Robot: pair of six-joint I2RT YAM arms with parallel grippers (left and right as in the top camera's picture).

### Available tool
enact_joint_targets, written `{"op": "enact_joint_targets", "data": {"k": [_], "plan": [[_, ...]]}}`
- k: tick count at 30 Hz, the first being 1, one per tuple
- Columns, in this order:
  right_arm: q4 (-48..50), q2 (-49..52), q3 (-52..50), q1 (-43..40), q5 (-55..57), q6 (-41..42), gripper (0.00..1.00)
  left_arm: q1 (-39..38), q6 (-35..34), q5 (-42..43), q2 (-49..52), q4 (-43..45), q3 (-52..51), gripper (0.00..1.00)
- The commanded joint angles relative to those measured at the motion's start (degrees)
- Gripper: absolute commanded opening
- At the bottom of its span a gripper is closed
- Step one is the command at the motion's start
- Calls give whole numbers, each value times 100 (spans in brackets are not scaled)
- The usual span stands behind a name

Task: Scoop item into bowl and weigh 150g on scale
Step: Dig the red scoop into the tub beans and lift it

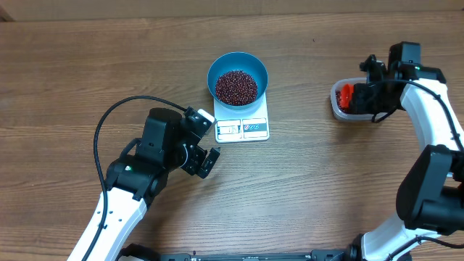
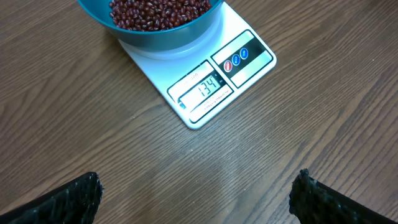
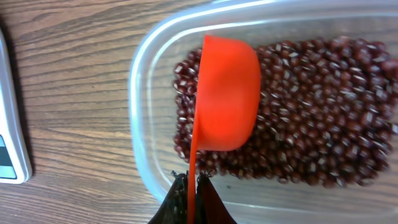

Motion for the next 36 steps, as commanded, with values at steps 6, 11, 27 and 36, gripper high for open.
{"op": "enact_joint_targets", "data": {"k": [6, 11, 27, 36], "plan": [[0, 175, -28, 144, 1045, 293, 4, -11, 131, 66, 31, -2, -48, 100], [-15, 177, -28, 144, 966, 365, 4, -11, 131, 66, 31, -2, -48, 100], [11, 175, -22, -52, -1213, 85, 4, -11, 131, 66, 31, -2, -48, 99], [-79, 175, -17, -645, -1580, 125, 4, -11, 131, 66, 31, -2, -48, 100]]}}
